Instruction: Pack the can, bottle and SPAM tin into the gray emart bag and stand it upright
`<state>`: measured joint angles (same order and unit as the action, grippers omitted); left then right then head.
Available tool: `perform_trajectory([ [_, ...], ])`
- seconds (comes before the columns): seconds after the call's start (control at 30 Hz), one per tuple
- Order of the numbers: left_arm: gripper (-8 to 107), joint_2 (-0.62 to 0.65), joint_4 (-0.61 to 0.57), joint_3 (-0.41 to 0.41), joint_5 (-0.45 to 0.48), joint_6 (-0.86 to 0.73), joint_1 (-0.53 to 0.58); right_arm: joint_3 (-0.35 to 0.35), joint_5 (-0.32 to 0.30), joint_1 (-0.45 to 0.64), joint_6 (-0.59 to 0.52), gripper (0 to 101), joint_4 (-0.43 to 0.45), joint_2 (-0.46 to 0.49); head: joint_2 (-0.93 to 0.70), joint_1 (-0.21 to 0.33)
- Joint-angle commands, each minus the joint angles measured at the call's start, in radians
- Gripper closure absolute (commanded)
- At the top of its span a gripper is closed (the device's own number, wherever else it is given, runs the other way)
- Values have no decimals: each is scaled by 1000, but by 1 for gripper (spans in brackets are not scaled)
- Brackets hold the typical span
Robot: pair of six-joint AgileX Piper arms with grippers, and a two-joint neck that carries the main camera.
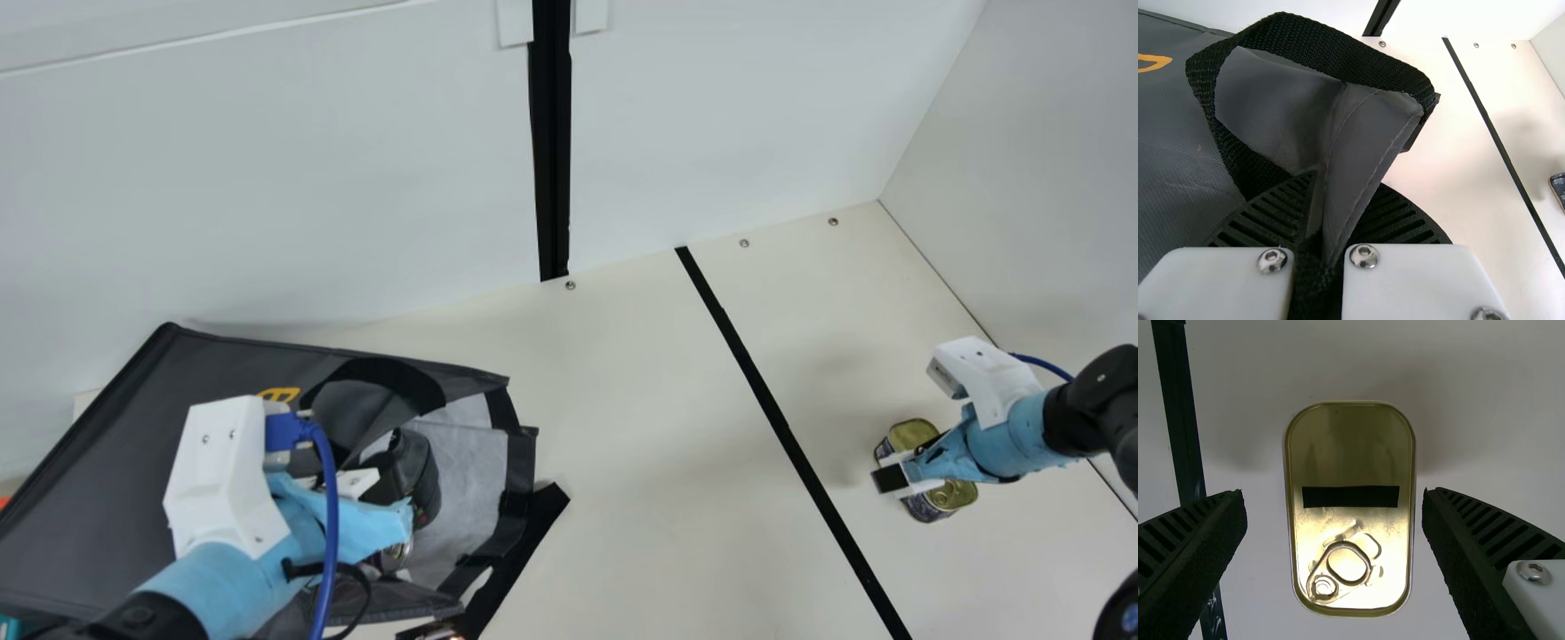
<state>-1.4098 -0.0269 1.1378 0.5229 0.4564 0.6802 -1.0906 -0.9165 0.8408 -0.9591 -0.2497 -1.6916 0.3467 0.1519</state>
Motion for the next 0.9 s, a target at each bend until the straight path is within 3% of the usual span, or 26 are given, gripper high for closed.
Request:
perform_trajectory([
  [0.0,107,0,0,0,0,0,0,-4,7,-4,7,6,4,-11,2,23],
  [0.17,107,0,0,0,0,0,0,-13,22,-17,21,6,16,-41,2,23],
  [0.63,107,0,0,0,0,0,0,-44,30,-27,28,100,34,-70,2,23],
  [0.87,107,0,0,0,0,0,0,-49,22,-28,8,101,19,-53,2,23],
])
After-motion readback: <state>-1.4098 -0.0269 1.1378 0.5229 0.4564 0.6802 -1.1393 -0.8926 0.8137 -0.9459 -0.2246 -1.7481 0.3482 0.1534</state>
